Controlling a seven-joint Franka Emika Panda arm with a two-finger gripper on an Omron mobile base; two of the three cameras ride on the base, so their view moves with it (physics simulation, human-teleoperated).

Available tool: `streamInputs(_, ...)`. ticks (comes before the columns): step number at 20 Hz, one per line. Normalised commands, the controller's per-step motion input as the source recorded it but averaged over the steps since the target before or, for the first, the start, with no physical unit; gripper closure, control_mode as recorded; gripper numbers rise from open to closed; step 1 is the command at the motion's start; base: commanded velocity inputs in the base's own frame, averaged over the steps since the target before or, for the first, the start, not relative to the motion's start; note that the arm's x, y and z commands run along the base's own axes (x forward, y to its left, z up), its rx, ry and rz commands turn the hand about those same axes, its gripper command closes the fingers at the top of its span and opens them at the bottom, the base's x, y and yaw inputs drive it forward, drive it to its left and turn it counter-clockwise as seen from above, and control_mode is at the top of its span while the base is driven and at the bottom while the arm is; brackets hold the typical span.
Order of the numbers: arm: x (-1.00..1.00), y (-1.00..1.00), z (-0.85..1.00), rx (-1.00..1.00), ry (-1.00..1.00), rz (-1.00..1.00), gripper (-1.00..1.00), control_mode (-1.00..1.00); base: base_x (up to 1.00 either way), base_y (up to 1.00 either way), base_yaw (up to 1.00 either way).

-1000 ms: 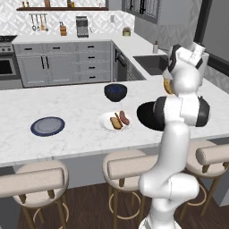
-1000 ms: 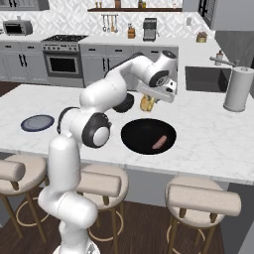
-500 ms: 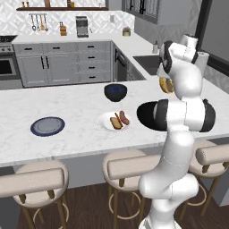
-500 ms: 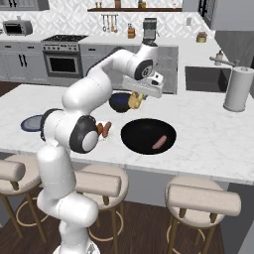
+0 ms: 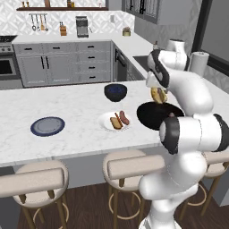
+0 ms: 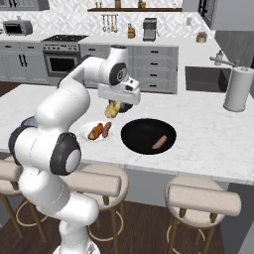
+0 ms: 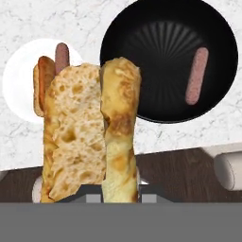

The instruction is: Place one bun and one sausage from the bowl on each plate.

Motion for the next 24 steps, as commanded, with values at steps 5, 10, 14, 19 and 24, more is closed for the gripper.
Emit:
streamInputs(5,-0.81,0.32,-0.02,0.0,0.16,0.0,1.0,-1.0,0.0,0.0,0.0)
streamInputs(10,-0.68,0.32,-0.19,0.0,0.11,0.0,1.0,-1.0,0.0,0.0,0.0)
streamInputs(14,-0.31,0.26,-0.04,0.0,0.08,0.0,1.0,-1.0,0.0,0.0,0.0)
streamInputs(19,-0.07,0.0,0.0,0.0,0.01,0.0,1.0,1.0,-0.12,0.06,0.0)
streamInputs(24,0.0,0.0,0.0,0.0,0.0,0.0,1.0,1.0,-0.42,0.97,0.04)
